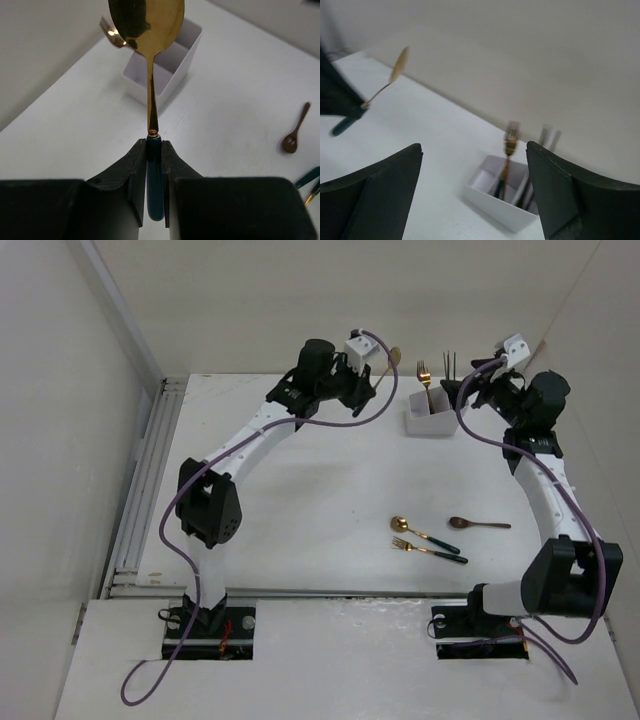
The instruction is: Sort the eating utensils into containers
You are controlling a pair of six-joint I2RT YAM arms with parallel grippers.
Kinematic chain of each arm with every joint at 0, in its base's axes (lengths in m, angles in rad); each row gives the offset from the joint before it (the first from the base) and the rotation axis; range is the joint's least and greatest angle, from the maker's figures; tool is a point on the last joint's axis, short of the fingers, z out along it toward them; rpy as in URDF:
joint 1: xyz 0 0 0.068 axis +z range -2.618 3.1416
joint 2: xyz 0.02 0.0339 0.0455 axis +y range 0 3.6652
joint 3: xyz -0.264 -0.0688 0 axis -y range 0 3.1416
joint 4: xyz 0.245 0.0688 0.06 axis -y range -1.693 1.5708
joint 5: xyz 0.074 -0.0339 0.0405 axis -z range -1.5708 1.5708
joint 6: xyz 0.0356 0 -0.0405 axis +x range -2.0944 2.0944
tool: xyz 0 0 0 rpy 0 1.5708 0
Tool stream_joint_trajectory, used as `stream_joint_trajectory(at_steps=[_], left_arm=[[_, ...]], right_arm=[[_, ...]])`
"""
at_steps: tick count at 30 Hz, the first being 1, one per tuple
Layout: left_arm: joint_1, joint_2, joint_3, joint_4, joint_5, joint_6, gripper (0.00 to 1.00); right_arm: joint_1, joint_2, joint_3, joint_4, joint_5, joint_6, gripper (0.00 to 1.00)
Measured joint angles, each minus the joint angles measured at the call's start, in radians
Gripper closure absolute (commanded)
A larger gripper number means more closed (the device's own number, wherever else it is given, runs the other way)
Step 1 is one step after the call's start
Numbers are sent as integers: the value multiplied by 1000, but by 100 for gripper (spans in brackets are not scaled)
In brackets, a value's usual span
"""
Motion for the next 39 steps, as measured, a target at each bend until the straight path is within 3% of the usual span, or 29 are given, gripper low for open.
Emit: stream_joint_trajectory(at_steps=[6, 14, 25, 34, 38, 39], left_arm=[[21, -41, -64, 226, 155, -182, 100], [-2, -142, -163, 482, 279, -344, 100], [-26, -204, -290, 639, 320, -391, 100], [-24, -208, -311, 645, 305, -387, 100], [-29, -218, -323, 652, 303, -387, 100], [-29, -220, -323, 654, 301, -386, 100]], right_arm=[[34, 87, 15, 65, -322, 97, 16], [180, 98, 41, 134, -530, 150, 20], [223, 184, 58, 235, -541, 290, 45], [236, 229, 56, 449, -549, 483, 46], [235, 230, 55, 553, -560, 550, 58], [237, 233, 55, 570, -562, 564, 65]])
